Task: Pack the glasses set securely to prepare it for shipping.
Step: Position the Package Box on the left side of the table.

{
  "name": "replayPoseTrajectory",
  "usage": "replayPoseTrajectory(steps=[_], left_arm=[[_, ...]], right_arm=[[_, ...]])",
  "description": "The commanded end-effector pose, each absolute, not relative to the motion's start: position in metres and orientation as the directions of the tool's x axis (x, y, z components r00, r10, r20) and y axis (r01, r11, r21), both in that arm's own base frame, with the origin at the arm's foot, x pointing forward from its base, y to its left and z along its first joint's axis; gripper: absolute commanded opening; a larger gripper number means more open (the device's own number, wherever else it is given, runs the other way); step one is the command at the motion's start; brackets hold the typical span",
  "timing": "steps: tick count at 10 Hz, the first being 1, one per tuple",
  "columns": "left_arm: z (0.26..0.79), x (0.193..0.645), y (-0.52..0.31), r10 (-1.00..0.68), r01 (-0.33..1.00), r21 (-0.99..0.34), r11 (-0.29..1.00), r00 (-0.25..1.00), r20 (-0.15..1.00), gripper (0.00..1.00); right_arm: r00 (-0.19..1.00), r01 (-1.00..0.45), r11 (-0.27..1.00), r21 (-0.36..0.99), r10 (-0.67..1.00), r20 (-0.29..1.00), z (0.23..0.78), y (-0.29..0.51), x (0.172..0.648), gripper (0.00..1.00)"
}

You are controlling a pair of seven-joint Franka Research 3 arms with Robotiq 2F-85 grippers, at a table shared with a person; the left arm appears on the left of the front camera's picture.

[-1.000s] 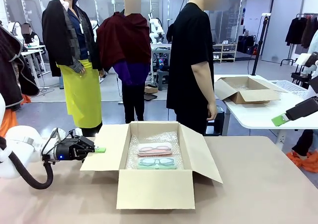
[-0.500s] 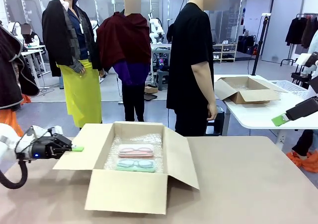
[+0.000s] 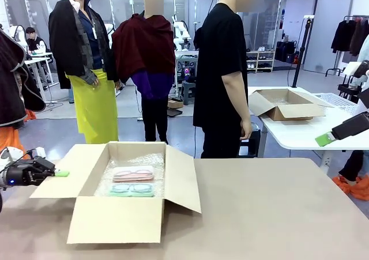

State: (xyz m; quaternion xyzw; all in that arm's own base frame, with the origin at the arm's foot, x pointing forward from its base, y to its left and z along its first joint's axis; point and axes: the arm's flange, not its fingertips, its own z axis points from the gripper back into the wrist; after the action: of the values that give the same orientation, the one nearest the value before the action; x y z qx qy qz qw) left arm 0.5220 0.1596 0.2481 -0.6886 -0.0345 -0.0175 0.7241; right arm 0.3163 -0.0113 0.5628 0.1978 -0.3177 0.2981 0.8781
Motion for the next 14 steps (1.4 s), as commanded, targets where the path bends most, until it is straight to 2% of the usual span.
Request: replayPoseTrajectory(steps=[1,5,9,13,14], left_arm=[[0.251,0.525,0.193,-0.001,0.056,-0.997,0.046,0.998,0.056,0.03],[0.262,0.505,0.268,0.019,0.055,-0.998,0.038,0.998,0.055,0.03],[0.274,0.484,0.327,0.045,0.046,-0.994,0.098,0.998,0.051,0.03],[0.275,0.478,0.338,0.063,0.069,-0.991,0.119,0.995,0.077,0.03],[0.276,0.478,0.334,0.048,0.035,-0.992,0.120,0.998,0.041,0.03]], right_arm=[[0.624,-0.641,0.752,0.152,0.396,0.673,0.562,-0.009,0.315,1.00],[0.624,-0.641,0.752,0.152,0.396,0.673,0.562,-0.009,0.315,1.00],[0.624,-0.641,0.752,0.152,0.396,0.673,0.562,-0.009,0.315,1.00],[0.624,-0.641,0.752,0.152,0.396,0.673,0.562,-0.009,0.315,1.00],[0.624,-0.641,0.752,0.152,0.396,0.673,0.562,-0.009,0.315,1.00]])
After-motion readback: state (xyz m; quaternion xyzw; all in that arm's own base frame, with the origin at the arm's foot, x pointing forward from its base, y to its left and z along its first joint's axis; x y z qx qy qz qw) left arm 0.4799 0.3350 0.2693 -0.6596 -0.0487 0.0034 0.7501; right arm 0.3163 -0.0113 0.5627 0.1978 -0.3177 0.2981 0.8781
